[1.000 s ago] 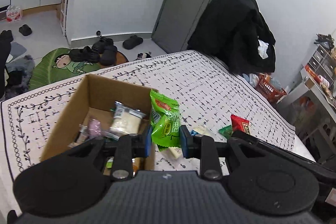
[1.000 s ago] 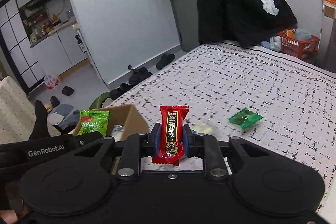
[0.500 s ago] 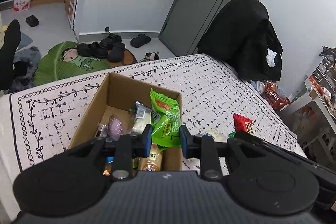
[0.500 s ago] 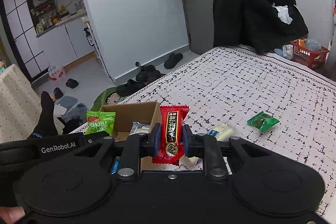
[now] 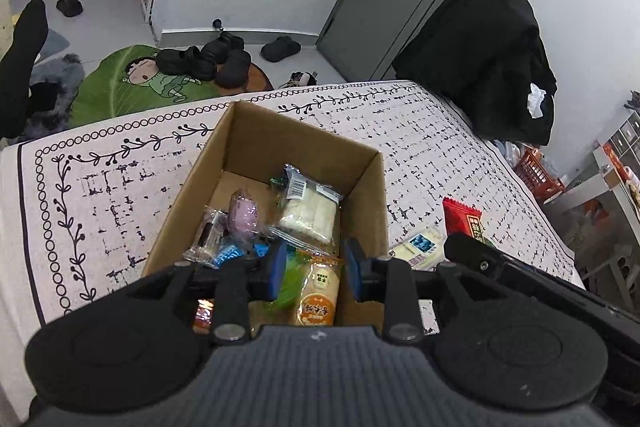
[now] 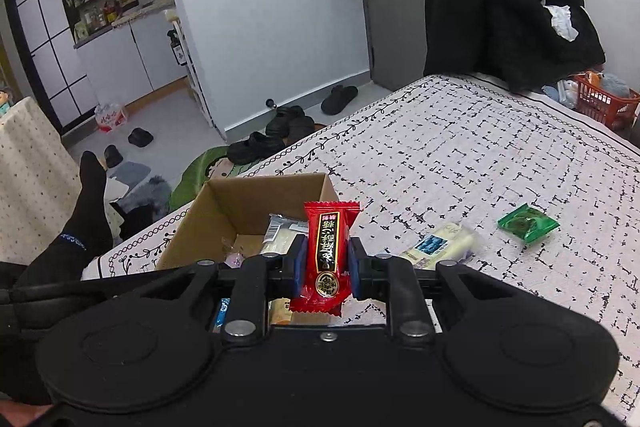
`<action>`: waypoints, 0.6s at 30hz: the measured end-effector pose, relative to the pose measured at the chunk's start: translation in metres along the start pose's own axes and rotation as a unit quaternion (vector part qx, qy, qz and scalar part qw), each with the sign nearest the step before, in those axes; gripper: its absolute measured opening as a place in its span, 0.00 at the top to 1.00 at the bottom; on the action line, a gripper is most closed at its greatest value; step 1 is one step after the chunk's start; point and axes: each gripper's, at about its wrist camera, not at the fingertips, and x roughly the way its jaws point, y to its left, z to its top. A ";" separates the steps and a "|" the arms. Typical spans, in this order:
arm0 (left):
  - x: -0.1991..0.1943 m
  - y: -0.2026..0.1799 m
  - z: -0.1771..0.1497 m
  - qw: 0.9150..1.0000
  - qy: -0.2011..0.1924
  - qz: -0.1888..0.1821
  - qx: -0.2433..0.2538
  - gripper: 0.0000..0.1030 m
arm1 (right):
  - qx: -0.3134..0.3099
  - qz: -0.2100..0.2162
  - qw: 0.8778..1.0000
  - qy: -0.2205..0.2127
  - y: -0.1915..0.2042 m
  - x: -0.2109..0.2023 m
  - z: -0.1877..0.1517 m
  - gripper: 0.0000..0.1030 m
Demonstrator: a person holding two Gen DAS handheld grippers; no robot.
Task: Organize snacks
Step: 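Carry both snacks over the cardboard box and open both grippers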
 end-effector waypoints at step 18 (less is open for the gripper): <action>-0.003 0.001 0.003 1.000 -0.007 0.004 -0.017 0.43 | 0.054 0.066 0.996 -0.002 -0.005 0.000 0.013 0.65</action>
